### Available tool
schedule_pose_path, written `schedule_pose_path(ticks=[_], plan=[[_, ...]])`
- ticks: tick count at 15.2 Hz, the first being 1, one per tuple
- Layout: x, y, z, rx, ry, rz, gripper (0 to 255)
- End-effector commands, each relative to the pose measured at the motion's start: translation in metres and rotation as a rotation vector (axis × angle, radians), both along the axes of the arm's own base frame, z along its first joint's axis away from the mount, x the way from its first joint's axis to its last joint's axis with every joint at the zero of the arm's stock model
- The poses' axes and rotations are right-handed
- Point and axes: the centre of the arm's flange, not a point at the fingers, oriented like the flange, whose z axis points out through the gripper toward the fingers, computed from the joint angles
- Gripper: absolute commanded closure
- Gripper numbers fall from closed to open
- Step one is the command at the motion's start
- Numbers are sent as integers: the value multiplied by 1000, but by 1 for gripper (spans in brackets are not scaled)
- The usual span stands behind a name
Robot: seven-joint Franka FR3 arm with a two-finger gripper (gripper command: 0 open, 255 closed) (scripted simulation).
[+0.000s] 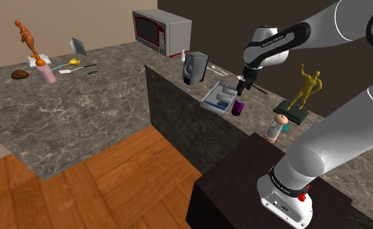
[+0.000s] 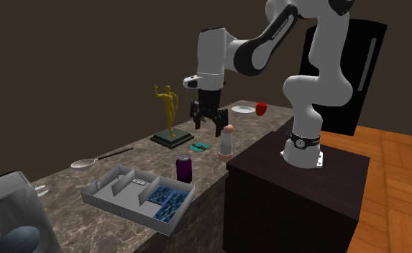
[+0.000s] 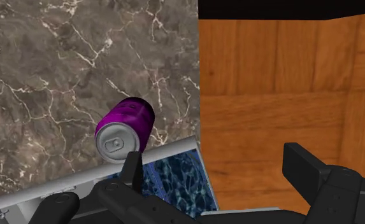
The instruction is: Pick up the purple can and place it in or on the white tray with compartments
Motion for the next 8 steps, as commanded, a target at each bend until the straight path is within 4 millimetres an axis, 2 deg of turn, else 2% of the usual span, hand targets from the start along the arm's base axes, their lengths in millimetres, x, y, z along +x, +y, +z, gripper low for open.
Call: schedule_pose_path(ticks=[1,8], plan=[[5,-16,-21,6,2,10,0],[31,-78,-89,33,10,40,0]])
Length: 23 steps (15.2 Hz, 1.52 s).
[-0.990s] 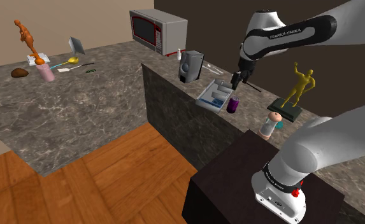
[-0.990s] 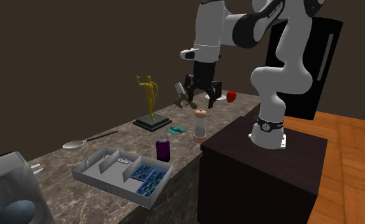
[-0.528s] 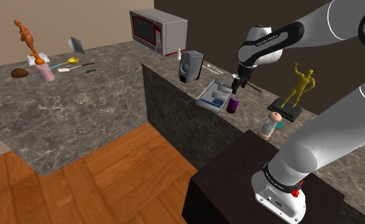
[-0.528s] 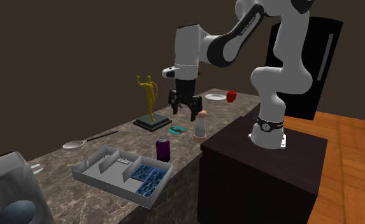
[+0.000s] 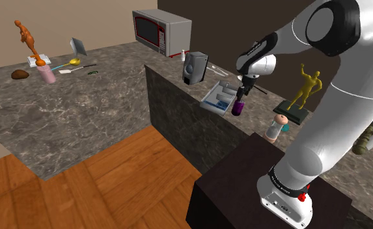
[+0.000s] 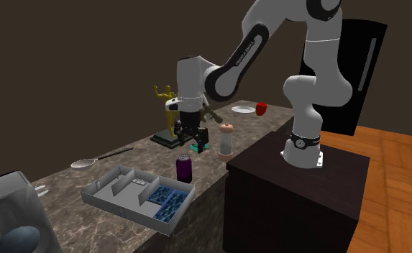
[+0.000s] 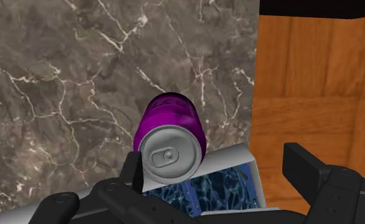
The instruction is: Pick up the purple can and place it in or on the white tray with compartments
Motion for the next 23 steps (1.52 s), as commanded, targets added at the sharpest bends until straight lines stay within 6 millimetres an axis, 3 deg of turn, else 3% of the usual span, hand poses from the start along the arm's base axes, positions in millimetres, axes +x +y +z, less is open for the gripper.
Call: schedule_pose_path(ticks=[1,3,10,18,19,23], plan=[[9,-17,-18,8,1,10,0],[14,-29,-32,14,3,16,0],[14,-29,-72,14,3,16,0],[14,-29,-72,14,3,16,0],[14,-29,-72,14,3,16,255],[14,-29,-72,14,3,16,255]])
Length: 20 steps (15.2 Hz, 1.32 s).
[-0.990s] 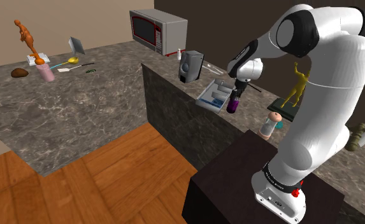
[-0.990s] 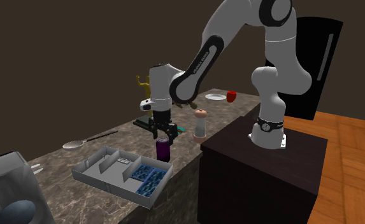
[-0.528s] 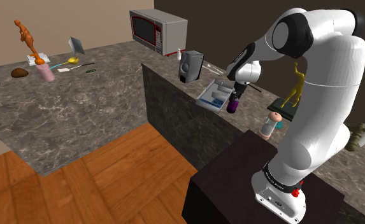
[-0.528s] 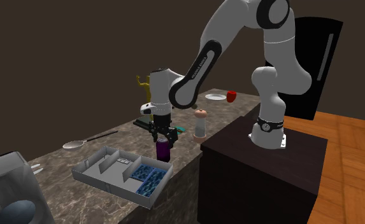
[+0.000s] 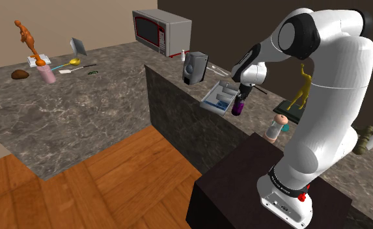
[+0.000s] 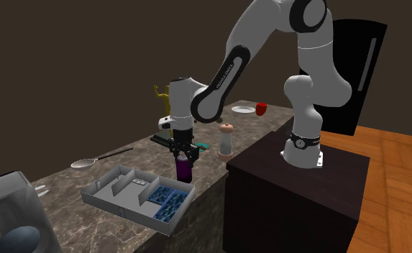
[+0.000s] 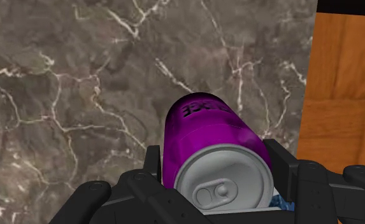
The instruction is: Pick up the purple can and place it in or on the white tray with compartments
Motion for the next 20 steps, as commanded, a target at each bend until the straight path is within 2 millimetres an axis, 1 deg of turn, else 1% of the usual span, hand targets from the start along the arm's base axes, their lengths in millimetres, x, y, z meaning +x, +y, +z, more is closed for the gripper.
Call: schedule_pose_path(ticks=[1,5,20], plan=[[0,0,0,0,1,0,255],[0,0,-1,0,1,0,255],[0,0,79,0,1,0,255]])
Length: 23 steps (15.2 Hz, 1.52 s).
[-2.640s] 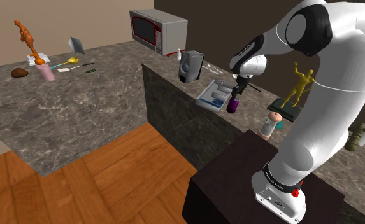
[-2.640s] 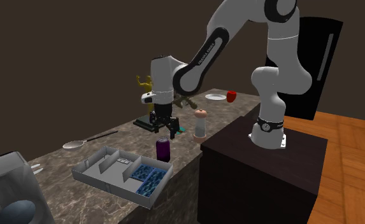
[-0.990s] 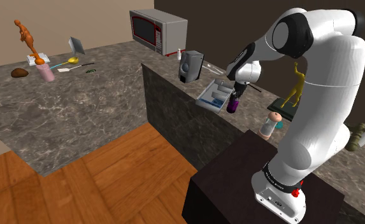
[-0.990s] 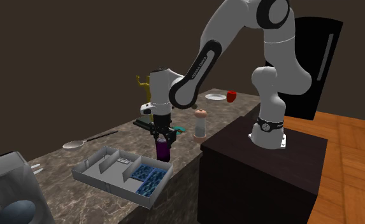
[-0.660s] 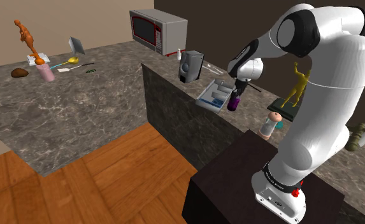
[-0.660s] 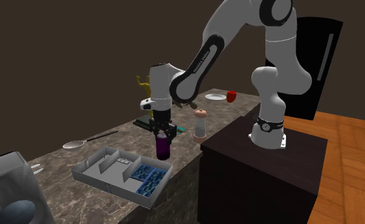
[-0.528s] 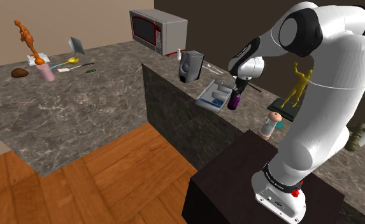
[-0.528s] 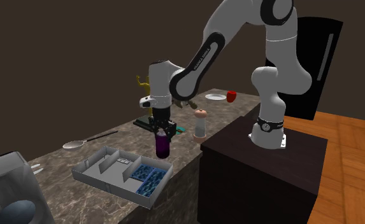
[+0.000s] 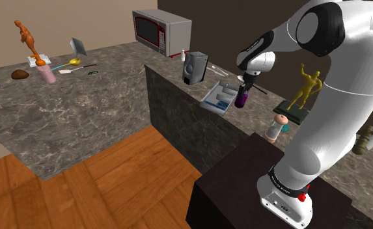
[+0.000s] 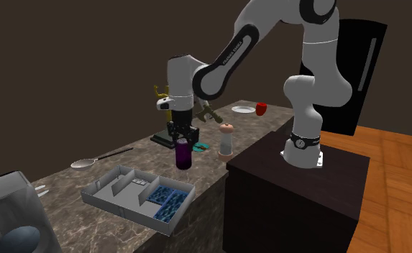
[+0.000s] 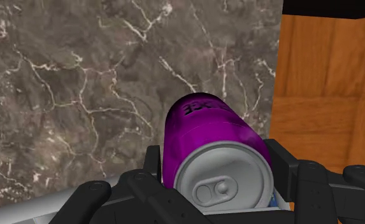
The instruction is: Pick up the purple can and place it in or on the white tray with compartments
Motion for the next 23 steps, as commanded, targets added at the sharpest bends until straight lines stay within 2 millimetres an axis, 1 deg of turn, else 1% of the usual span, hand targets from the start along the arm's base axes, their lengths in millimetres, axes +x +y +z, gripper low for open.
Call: schedule_pose_path(ticks=[1,8,22,23], plan=[[1,1,11,0,0,0,255],[1,1,46,0,0,0,255],[176,-48,77,0,0,0,255],[183,-49,78,0,0,0,255]])
